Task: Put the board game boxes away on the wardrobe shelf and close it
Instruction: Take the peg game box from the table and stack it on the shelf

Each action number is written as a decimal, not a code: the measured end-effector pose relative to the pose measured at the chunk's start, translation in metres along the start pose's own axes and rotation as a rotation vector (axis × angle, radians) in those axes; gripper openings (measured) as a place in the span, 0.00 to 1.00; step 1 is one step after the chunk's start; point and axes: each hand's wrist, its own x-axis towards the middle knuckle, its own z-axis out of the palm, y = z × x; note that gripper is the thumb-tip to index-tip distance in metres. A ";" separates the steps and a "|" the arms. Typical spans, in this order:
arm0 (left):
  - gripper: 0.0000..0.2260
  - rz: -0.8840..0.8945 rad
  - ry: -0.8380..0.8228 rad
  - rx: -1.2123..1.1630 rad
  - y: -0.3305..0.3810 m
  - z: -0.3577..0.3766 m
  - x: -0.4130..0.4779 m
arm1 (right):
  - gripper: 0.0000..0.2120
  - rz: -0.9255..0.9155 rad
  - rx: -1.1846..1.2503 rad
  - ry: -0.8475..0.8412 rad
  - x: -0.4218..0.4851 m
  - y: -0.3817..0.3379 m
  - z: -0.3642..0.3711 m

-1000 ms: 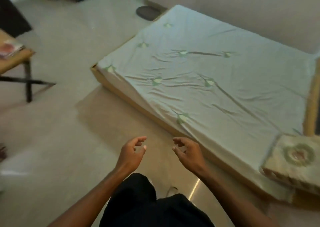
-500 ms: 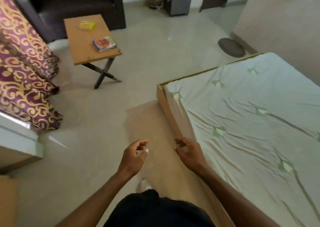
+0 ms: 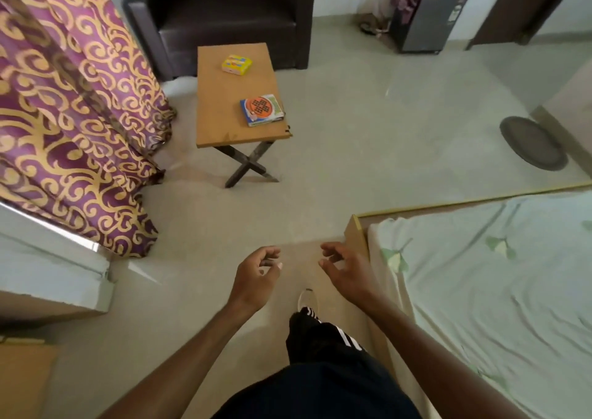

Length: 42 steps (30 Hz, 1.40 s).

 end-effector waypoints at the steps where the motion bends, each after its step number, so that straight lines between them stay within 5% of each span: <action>1: 0.11 -0.014 0.013 -0.001 0.007 -0.004 0.022 | 0.15 -0.002 -0.002 -0.017 0.026 -0.006 -0.003; 17: 0.12 -0.097 0.246 -0.048 0.058 -0.116 0.398 | 0.15 -0.127 -0.141 -0.212 0.458 -0.123 0.029; 31: 0.16 -0.225 -0.094 0.403 0.061 -0.188 0.750 | 0.16 0.296 -0.080 -0.168 0.764 -0.143 0.099; 38: 0.23 -0.312 -0.343 0.663 0.025 -0.153 0.904 | 0.25 0.535 -0.076 -0.296 0.874 -0.090 0.153; 42: 0.18 -0.289 -0.449 0.727 -0.007 -0.116 0.989 | 0.27 0.579 -0.093 -0.361 0.920 -0.041 0.188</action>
